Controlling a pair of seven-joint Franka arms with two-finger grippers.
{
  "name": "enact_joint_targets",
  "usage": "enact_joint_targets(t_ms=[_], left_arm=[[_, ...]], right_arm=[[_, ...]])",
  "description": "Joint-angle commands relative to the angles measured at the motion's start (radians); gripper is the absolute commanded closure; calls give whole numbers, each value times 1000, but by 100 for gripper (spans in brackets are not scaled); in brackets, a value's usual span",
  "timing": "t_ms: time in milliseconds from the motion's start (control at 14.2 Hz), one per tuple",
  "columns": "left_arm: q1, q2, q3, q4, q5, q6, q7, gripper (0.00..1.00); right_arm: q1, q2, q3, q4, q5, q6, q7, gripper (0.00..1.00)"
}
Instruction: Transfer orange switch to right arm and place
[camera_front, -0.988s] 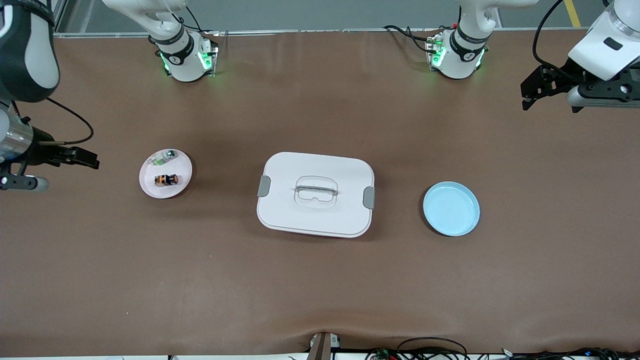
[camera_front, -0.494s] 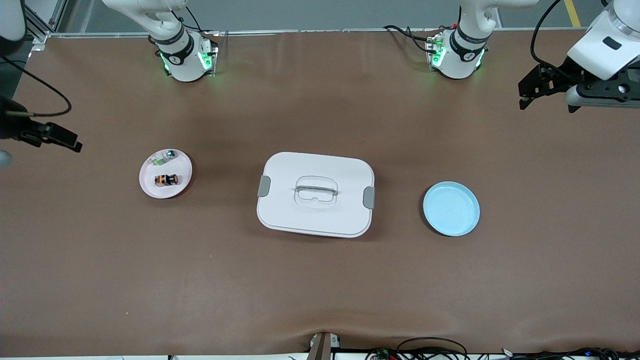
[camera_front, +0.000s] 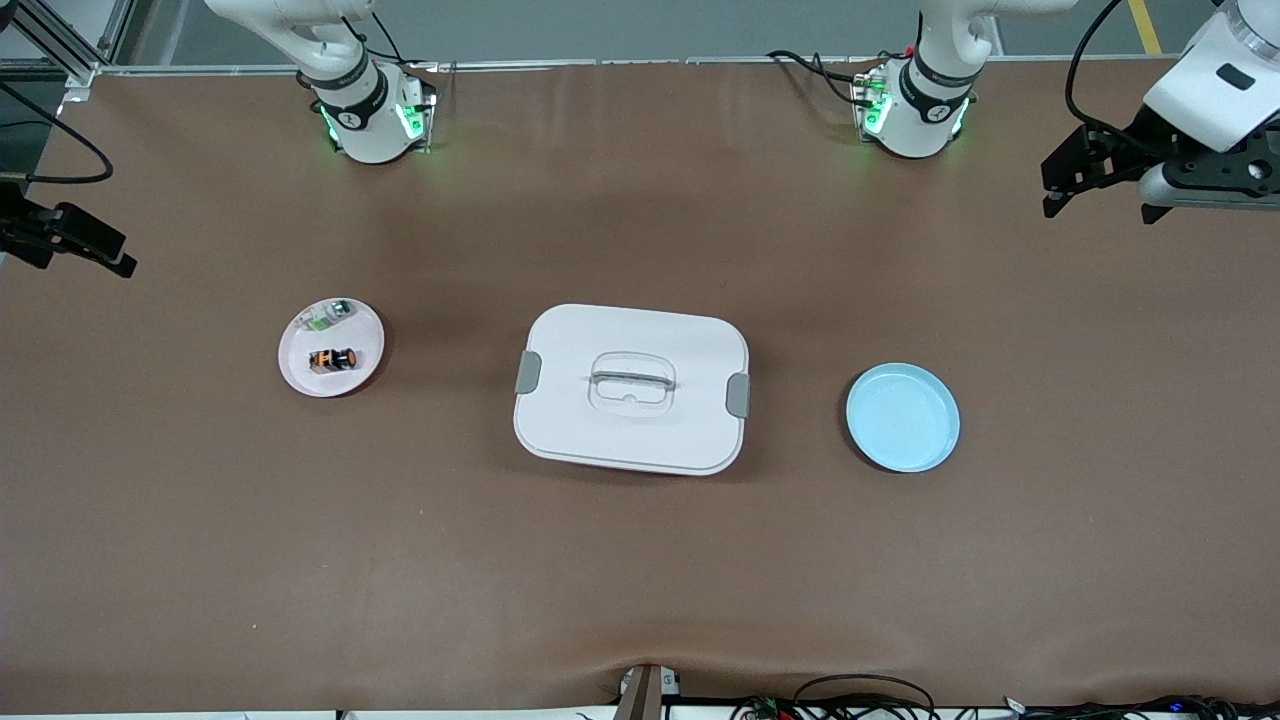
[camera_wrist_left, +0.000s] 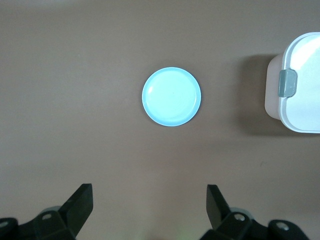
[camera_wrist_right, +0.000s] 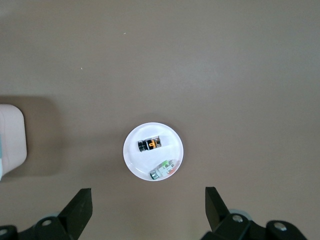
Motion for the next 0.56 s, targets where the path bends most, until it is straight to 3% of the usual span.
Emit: enact_joint_targets(t_ms=[0, 494], left_arm=[[6, 21, 3, 33, -12, -14, 10, 0], [6, 64, 6, 84, -5, -49, 8, 0]], right_arm=[[-31, -5, 12, 1, 16, 4, -45, 0], [-25, -3, 18, 15, 0, -6, -50, 0]])
